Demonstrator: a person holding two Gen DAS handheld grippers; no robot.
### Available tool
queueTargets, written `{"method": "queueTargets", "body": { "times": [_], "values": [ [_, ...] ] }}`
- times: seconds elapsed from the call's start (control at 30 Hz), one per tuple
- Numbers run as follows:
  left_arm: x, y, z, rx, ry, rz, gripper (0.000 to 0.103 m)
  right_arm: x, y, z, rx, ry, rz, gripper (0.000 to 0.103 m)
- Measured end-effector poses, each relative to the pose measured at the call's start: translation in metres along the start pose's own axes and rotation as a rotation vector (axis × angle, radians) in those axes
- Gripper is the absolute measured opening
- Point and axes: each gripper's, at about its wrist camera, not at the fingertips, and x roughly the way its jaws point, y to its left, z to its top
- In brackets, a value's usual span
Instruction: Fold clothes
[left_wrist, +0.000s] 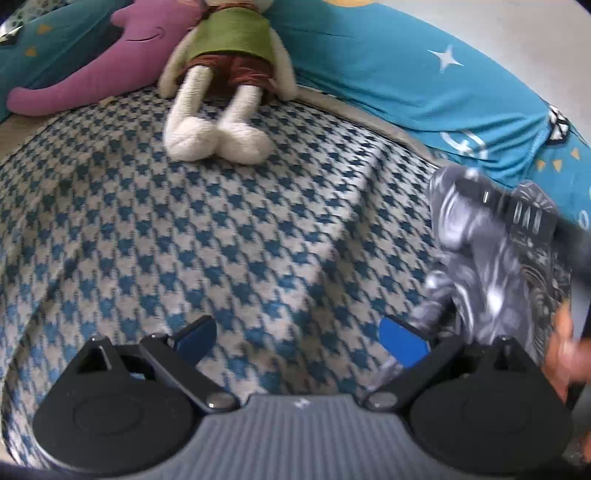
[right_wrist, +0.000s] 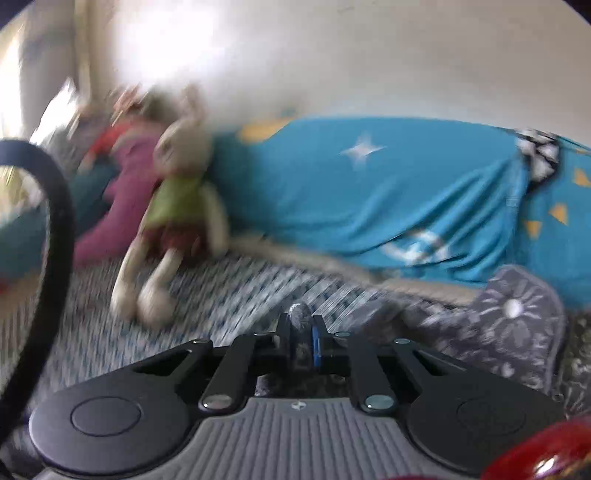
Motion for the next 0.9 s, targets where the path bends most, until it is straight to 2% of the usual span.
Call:
{"method": "queueTargets", "body": {
  "times": [0.1,0.17,0.27,0.33,0.5,0.67,0.73,0.9],
  "values": [
    [0.004,-0.012,0.0,0.014,0.002,-0.02,0.099,0.0,-0.03,0.008,0.172,-0.04,-0.059,0.012],
    [0.007,-0.02,0.0,0.019,0.004,-0.027,0.099,0.004,-0.041,0.01,0.214,-0.033,-0.081,0.012],
    [0.01,-0.03,0.001,0.024,-0.001,-0.029,0.101,0.001,-0.054,0.009,0.302,-0.037,-0.069,0.013],
    [0.012,-0.035,0.002,0.024,-0.003,-0.025,0.103,-0.007,-0.061,0.007,0.352,-0.051,-0.035,0.018],
    [0.015,-0.04,0.001,0.01,-0.004,0.0,0.103,-0.012,-0.06,0.01,0.314,-0.017,0.07,0.021],
    [0.018,-0.042,0.001,0.002,-0.006,0.015,0.103,-0.011,-0.042,0.018,0.214,0.019,0.158,0.034],
    [0.018,-0.042,0.003,-0.003,-0.005,0.014,0.103,-0.006,-0.03,0.021,0.147,0.056,0.172,0.044],
    [0.016,-0.042,0.003,0.005,-0.003,0.01,0.103,0.007,-0.008,0.026,0.038,0.086,0.156,0.044]
  ]
}}
